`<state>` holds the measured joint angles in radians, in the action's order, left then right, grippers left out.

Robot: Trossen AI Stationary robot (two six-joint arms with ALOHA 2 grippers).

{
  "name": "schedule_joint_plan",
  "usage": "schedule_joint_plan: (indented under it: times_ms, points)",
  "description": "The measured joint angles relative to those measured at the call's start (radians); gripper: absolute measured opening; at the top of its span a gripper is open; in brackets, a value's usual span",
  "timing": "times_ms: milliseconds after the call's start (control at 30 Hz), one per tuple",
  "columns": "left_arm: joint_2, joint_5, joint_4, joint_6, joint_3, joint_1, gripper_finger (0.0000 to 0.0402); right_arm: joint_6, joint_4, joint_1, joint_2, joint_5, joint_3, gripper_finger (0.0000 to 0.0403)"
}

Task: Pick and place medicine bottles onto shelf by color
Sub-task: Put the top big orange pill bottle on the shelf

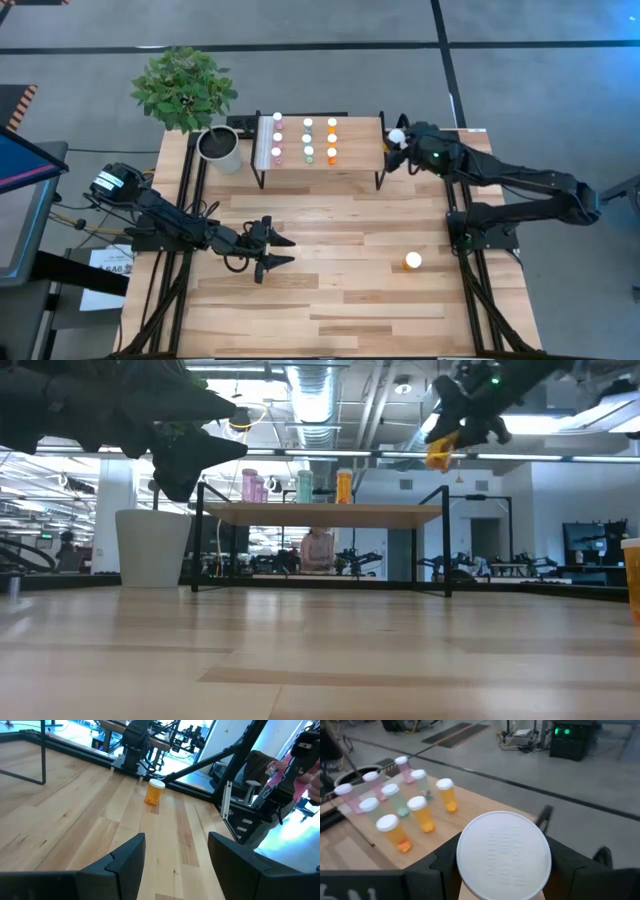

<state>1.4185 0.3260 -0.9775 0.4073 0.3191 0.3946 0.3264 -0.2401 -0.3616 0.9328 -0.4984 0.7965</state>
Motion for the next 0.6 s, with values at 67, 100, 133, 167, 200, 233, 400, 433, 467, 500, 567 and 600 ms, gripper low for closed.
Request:
schedule_joint_plan:
  times_ms: [67,100,133,167,200,233,400,433,467,500,567,600]
  points:
    - [0.000,0.001,0.000,0.000,0.000,0.000,0.0203,-0.022,0.006,0.010,0.051,0.000,0.035,0.0221]
    - [0.000,0.001,0.000,0.000,0.000,0.000,0.0203,-0.034,0.011,0.012,0.077,0.000,0.051,0.0221]
    - [0.000,0.001,-0.001,0.000,0.000,0.000,0.0203,-0.043,0.012,0.013,0.105,0.000,0.066,0.0221]
    - [0.000,0.001,-0.001,0.000,0.000,0.000,0.0203,-0.056,0.015,0.013,0.132,0.000,0.081,0.0221]
    - [0.000,0.001,-0.001,0.000,0.000,0.000,0.0203,-0.069,0.022,0.010,0.160,0.000,0.098,0.0221]
    - [0.000,0.001,-0.001,0.000,0.000,0.000,0.0203,-0.085,0.035,0.005,0.185,0.001,0.116,0.0220]
    - [0.000,0.002,-0.004,0.000,0.000,0.000,0.0203,-0.149,0.076,-0.027,0.297,0.003,0.201,0.0220]
    - [0.000,0.002,-0.007,0.000,0.000,0.000,0.0203,-0.157,0.078,-0.034,0.322,0.004,0.220,0.0221]
    - [0.000,0.002,-0.007,0.000,0.000,0.000,0.0203,-0.162,0.081,-0.041,0.345,0.004,0.237,0.0221]
    - [0.000,0.002,-0.007,0.000,0.000,0.000,0.0203,-0.168,0.079,-0.050,0.365,0.006,0.248,0.0222]
    - [0.000,0.002,-0.008,0.000,0.000,0.000,0.0203,-0.170,0.079,-0.067,0.409,0.027,0.272,0.0222]
    - [0.000,0.002,-0.008,-0.001,0.000,0.000,0.0203,-0.168,0.083,-0.076,0.432,0.045,0.282,0.0222]
